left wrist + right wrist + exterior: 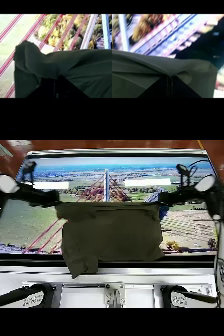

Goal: Fold the shirts.

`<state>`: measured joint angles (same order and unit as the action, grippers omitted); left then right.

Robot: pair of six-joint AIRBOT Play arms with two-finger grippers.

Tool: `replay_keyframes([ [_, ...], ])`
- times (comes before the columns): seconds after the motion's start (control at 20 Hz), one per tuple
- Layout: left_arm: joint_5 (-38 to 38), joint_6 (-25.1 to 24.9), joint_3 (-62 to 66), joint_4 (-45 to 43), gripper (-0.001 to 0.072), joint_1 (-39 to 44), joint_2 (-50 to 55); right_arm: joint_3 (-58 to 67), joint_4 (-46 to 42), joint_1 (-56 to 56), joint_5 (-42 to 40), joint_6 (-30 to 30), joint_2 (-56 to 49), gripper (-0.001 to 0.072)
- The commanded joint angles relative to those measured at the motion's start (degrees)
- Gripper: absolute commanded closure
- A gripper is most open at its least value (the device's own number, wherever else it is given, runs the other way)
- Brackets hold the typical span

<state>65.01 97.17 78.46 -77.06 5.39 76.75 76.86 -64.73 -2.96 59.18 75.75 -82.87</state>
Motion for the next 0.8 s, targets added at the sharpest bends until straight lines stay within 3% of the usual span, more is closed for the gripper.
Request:
replay_keyframes([
  [0.0, -14.2, 0.9, -1.0, 8.1, 0.067, 0.0, 9.4, -1.2, 2.8, 1.3, -19.8, -0.7, -6.4, 0.0654],
  [0.15, -20.7, -1.7, -1.0, 13.1, 0.0669, 0.3, 14.2, -1.2, 2.9, 1.3, -23.6, -0.3, -8.9, 0.0654],
  [0.25, -19.6, -0.8, -1.0, 13.8, 0.0669, 0.7, 16.8, -1.2, 5.3, 1.3, -21.3, 0.3, -10.6, 0.0634],
  [0.3, -16.5, -0.4, -1.0, 13.8, 0.0621, 0.5, 17.3, -1.2, 6.4, 1.3, -20.8, 0.3, -10.8, 0.0516],
  [0.35, -12.3, -0.4, -0.9, 12.6, 0.0374, -0.3, 17.1, -1.0, 6.3, 1.2, -19.2, 0.0, -10.2, 0.0208],
  [0.4, -7.0, -0.4, -0.3, 10.8, 0.0052, -1.6, 16.9, -0.3, 5.7, 0.6, -16.5, -1.2, -9.0, 0.0045],
  [0.45, -0.5, -0.7, 1.0, 8.5, -0.0004, -3.7, 16.8, 0.8, 4.1, -0.5, -12.8, -2.7, -7.1, 0.0045],
  [0.55, 11.0, -8.6, 3.1, 7.5, -0.0002, -9.2, 15.1, 2.8, -4.8, -3.5, -4.6, -3.0, -2.5, 0.0046],
  [0.65, 16.5, -11.3, 1.2, 7.5, -0.0003, -14.3, 10.4, 2.8, -18.2, -9.7, 8.3, -0.2, 1.6, 0.0057],
  [0.75, 17.0, -13.9, -6.1, 7.5, -0.0001, -18.6, 4.6, 0.7, -18.1, -20.0, 21.1, -0.1, 3.2, 0.0058],
])
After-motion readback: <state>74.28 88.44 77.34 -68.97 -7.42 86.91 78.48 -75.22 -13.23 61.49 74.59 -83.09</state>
